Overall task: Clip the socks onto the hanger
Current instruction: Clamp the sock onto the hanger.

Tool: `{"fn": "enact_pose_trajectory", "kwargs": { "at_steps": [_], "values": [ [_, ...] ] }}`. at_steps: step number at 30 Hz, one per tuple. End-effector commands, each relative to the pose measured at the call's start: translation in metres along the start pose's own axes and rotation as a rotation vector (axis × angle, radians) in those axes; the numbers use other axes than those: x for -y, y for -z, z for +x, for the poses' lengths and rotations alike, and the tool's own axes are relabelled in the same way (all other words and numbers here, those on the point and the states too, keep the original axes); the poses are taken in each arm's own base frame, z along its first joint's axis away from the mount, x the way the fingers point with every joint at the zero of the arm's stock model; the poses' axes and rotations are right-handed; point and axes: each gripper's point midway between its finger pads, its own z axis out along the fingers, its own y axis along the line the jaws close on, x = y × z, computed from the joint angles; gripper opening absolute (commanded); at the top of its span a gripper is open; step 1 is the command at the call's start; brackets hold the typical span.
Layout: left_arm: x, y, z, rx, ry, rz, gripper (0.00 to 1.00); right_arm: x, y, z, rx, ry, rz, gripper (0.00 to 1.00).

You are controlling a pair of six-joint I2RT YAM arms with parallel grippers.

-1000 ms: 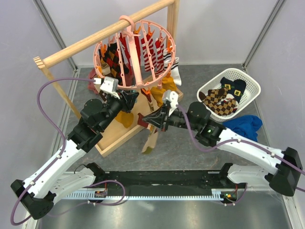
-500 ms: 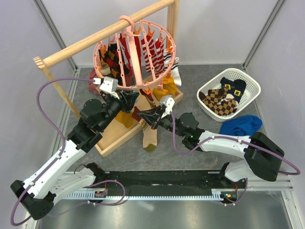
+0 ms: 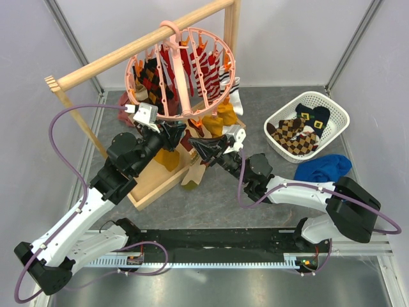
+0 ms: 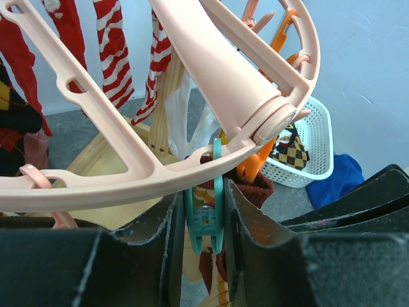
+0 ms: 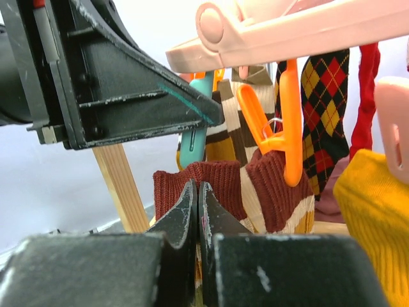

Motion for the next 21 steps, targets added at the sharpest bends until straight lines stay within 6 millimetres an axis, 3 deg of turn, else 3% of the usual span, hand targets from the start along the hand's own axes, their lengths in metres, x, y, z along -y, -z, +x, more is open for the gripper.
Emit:
{"fn": "enact_pose_trajectory", "kwargs": {
  "at_steps": [1, 21],
  "values": [
    [0.002, 0.005, 0.041, -0.150, 0.015, 0.026, 0.02, -0.002, -0.007, -0.022, 0.097, -0.032, -0.002, 0.00],
    [0.002, 0.005, 0.043, -0.154, 0.020, 0.028, 0.02, -0.001, -0.011, -0.032, 0.148, -0.045, -0.006, 0.00]
  ]
}}
